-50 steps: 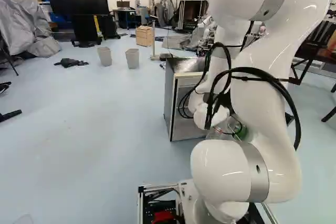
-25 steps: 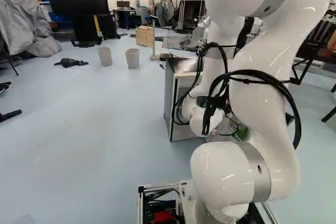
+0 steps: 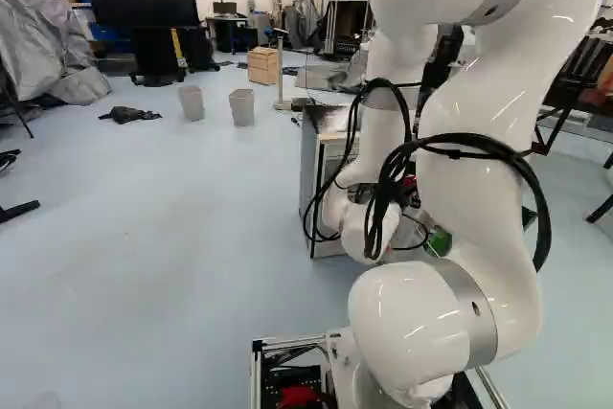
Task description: Grab a drink from the fridge
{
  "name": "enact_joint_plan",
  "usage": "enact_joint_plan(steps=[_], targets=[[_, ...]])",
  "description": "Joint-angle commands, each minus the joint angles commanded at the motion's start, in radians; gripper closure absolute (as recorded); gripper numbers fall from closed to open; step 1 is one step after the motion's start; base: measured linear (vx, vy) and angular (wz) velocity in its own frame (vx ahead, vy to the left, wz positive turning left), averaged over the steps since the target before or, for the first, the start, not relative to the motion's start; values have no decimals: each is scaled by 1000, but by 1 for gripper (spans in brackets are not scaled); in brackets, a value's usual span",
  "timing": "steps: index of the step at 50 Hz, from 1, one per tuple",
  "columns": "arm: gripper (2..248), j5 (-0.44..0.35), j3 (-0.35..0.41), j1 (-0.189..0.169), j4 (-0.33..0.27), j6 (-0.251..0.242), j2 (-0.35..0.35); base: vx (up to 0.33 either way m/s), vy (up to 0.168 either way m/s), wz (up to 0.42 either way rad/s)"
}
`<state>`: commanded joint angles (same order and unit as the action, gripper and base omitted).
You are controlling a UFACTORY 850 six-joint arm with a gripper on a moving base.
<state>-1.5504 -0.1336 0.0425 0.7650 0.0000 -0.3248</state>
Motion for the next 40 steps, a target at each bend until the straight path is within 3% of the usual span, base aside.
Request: enact_joint_plan(steps=[24,40], targets=[[160,-16,49,113,-55,0,34,0,0,0],[160,-12,61,148,-92,0,47,0,0,0]])
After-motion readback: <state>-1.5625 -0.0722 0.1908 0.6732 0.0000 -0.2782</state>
